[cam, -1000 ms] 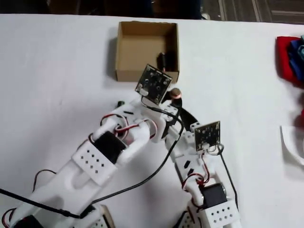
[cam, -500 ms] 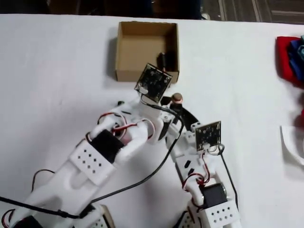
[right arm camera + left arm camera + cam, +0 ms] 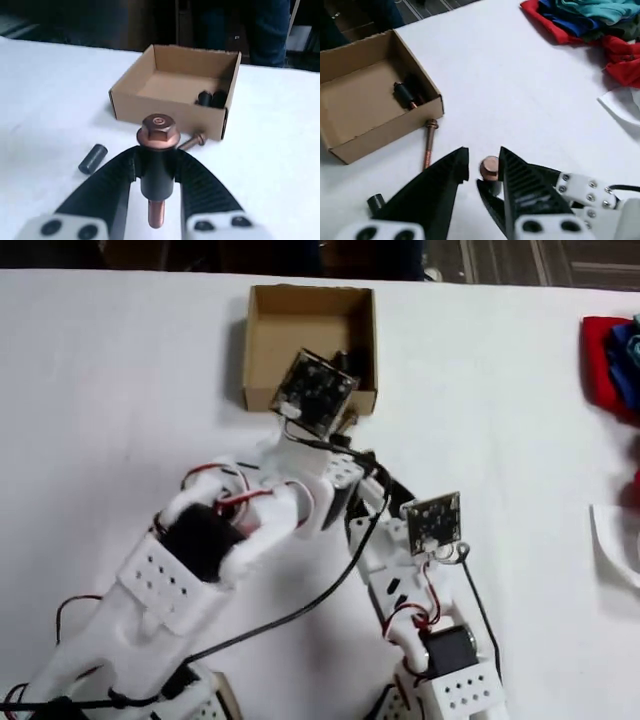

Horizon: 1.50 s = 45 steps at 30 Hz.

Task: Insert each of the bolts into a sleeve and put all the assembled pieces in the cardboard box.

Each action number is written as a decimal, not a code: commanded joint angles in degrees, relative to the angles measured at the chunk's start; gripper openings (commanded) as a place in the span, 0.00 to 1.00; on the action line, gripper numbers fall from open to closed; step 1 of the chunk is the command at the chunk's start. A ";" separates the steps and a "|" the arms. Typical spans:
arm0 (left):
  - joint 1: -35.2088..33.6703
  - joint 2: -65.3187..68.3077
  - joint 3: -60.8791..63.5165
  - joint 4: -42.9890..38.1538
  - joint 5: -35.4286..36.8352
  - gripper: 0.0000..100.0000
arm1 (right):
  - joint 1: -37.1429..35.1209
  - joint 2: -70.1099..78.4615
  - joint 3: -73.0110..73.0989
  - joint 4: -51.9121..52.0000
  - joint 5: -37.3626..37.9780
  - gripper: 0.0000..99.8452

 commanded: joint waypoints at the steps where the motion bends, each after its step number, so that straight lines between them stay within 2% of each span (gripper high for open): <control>1: -6.42 -0.62 -2.33 0.35 -6.86 0.12 | 2.42 -1.36 0.62 3.03 0.26 0.02; 5: -17.58 -0.53 3.47 -0.18 -14.51 0.12 | 8.92 -1.27 0.53 1.63 0.18 0.02; 8: -23.82 -0.26 10.07 -1.93 -13.89 0.12 | 9.63 -0.31 -2.55 4.97 0.18 0.02; 11: -29.71 -0.18 17.36 -6.59 -14.15 0.12 | 9.63 4.62 -11.60 8.84 0.18 0.02; 14: -34.73 -0.18 24.75 -15.38 -14.15 0.12 | 9.63 17.63 -23.82 8.84 0.18 0.02; 17: -37.80 -0.09 31.60 -24.09 -14.15 0.12 | 9.54 38.90 -40.09 8.92 0.18 0.02; 20: -38.77 0.00 37.23 -30.77 -14.07 0.12 | 9.63 63.34 -61.54 11.91 0.18 0.02; 28: -38.77 0.00 48.13 -43.16 -14.07 0.12 | 5.85 114.15 -136.35 37.67 0.18 0.02; 31: -38.68 0.00 49.54 -45.19 -14.07 0.12 | 4.00 130.33 -160.53 43.65 0.18 0.02; 34: -38.51 0.00 49.71 -45.19 -14.07 0.12 | 2.68 144.40 -178.64 46.11 0.18 0.02; 38: -38.42 0.00 49.80 -45.01 -14.07 0.12 | 1.80 157.76 -191.65 44.35 0.09 0.02; 45: -38.42 0.00 49.89 -44.92 -14.07 0.12 | 2.51 163.03 -186.55 34.51 -4.66 0.02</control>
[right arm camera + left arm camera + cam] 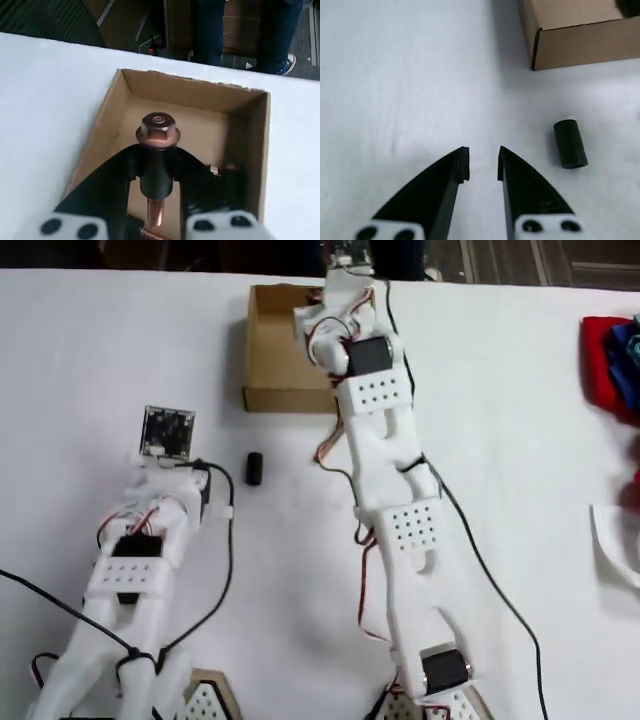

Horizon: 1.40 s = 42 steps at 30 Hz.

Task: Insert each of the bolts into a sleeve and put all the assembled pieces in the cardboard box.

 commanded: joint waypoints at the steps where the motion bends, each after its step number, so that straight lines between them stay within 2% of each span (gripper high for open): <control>1: -0.18 -0.09 0.13 -0.97 -0.09 0.12 | 0.31 -1.10 1.67 -6.20 -1.32 0.02; 7: -0.18 -0.09 0.13 -0.97 -0.18 0.12 | 1.89 -1.10 11.25 -14.73 -1.32 0.02; 19: -0.18 -0.09 0.13 -0.97 -0.18 0.12 | 3.12 -0.92 18.81 -12.70 -1.14 0.02; 22: -0.18 -0.09 0.13 -0.97 -0.18 0.12 | 2.68 -0.92 19.96 -12.79 1.14 0.02; 42: -0.18 -0.18 0.84 -1.23 -0.18 0.12 | 1.89 3.21 21.27 -14.90 1.49 0.02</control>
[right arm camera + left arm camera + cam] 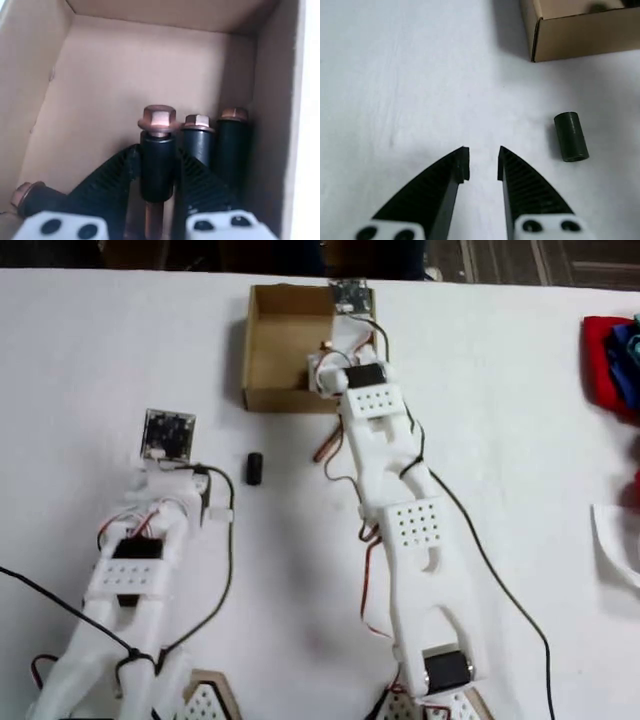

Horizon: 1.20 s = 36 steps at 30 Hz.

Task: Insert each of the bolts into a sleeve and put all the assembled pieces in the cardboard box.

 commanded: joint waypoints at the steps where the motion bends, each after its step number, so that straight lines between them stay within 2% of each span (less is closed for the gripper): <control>1: -0.09 -0.09 -0.22 -1.14 -0.18 0.12 | -0.75 -1.01 -0.70 -1.36 0.35 0.02; 14: -0.09 -0.09 -0.13 -0.97 -0.18 0.12 | -2.68 1.19 -0.70 -1.63 0.09 0.02; 19: -0.09 -0.09 -0.13 -0.97 -0.18 0.12 | -1.36 1.36 -0.70 -1.71 -5.01 0.03; 25: -0.09 -0.09 -0.13 -0.97 -0.18 0.12 | -0.92 1.19 -0.70 -1.36 -5.19 0.15; 30: -0.09 -0.09 -0.13 -0.97 -0.18 0.12 | -1.19 0.92 -1.32 -1.63 -5.10 0.11; 36: -0.09 -0.09 -0.13 -1.05 -0.18 0.12 | -0.40 0.92 -10.29 0.40 -5.01 0.01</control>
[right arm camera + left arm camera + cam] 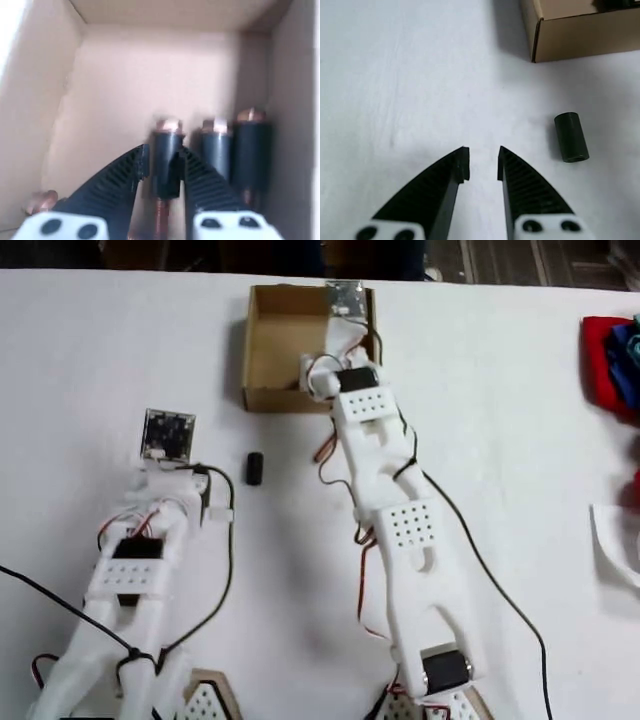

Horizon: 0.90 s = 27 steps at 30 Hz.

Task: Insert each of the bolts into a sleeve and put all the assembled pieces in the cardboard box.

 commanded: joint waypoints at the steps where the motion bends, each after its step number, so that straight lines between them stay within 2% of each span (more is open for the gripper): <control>1: -0.09 -0.09 -0.13 -0.97 -0.18 0.12 | 1.27 -0.92 -8.62 3.12 -0.26 0.02; 7: -0.09 -0.09 -0.22 -1.05 -0.18 0.12 | 2.07 -1.10 -24.44 21.14 -0.09 0.02; 15: -1.76 -0.62 -0.48 -0.97 -0.09 0.12 | -0.22 -9.27 -23.47 42.77 0.09 0.02; 18: -4.22 -0.62 -1.80 -0.70 0.09 0.12 | -3.47 -12.35 -22.68 49.89 4.22 0.02; 21: -8.00 -0.62 -3.30 0.53 0.26 0.12 | -7.52 -14.55 -21.54 49.80 9.41 0.02; 27: -15.12 -0.62 -4.26 0.35 2.64 0.12 | -16.22 -23.87 -9.41 49.80 8.70 0.02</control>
